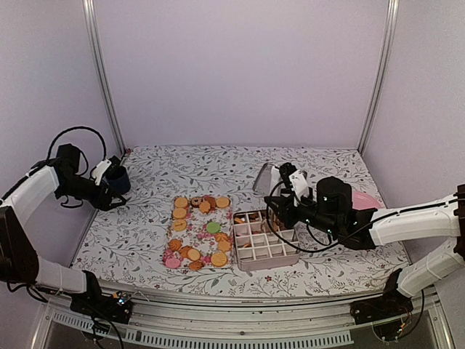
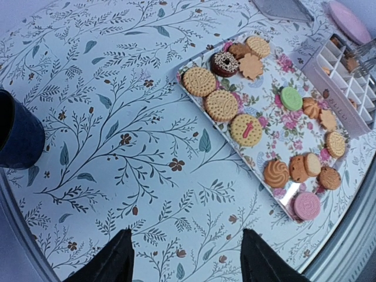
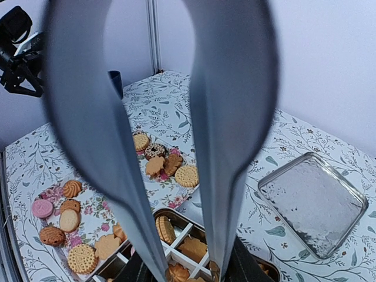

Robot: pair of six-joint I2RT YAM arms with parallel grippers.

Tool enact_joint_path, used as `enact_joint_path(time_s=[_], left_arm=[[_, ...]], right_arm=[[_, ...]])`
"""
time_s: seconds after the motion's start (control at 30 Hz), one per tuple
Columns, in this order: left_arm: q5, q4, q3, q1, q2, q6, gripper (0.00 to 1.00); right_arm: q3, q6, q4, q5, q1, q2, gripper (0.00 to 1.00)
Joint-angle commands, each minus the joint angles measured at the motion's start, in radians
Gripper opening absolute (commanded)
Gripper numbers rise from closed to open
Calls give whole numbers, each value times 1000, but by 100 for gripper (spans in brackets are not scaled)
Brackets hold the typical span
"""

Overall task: Pack the cookies
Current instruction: Place the fake cookies in the empty pocket of the box.

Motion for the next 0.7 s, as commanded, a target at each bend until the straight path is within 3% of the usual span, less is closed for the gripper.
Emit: enact_joint_path(time_s=[0.0,0.47,0.67], left_arm=[[4,6,16,2,-14,16,63],[5,1,14,2,-22,18,63],[6,-7,15,2,-30,26,63]], right_arm=[[37,-21,56,13,-4,31,24],[50,-63,65,17,-11,7,46],[53,-72,61,7,-10,-8,49]])
